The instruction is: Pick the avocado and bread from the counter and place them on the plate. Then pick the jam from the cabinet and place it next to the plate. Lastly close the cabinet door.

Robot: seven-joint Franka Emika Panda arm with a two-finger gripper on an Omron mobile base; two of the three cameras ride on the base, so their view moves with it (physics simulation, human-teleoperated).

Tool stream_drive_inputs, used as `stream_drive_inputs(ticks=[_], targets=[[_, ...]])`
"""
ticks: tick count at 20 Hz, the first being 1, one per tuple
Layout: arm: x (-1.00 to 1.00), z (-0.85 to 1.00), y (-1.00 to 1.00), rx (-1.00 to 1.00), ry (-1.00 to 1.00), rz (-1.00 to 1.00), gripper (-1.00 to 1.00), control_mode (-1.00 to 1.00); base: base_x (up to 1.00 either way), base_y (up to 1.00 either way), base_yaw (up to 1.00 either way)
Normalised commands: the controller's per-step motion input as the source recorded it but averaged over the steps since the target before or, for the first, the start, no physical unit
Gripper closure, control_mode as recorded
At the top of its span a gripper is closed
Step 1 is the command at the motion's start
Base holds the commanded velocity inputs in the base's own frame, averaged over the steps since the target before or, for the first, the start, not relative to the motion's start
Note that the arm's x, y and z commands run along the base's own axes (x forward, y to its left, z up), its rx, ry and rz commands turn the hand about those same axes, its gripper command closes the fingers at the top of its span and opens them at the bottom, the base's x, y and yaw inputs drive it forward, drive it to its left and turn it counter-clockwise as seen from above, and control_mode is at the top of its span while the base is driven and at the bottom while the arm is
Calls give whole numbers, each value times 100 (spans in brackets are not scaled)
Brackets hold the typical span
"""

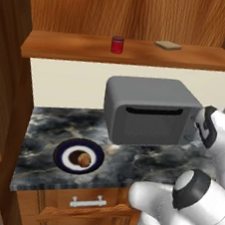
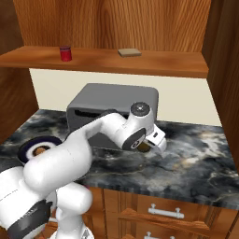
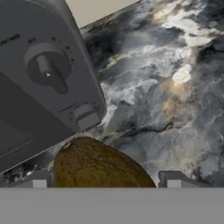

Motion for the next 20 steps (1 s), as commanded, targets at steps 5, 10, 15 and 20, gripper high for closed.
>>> stream_drive_inputs(ticks=[5,10,15,20], targets=[[-59,38,100,0,-6,3,100,-100,0,0,0],[-51,46,100,1,-3,4,100,-100,0,0,0],[-43,48,100,2,-5,3,100,-100,0,0,0],[-30,49,100,3,-9,1,100,-100,0,0,0]])
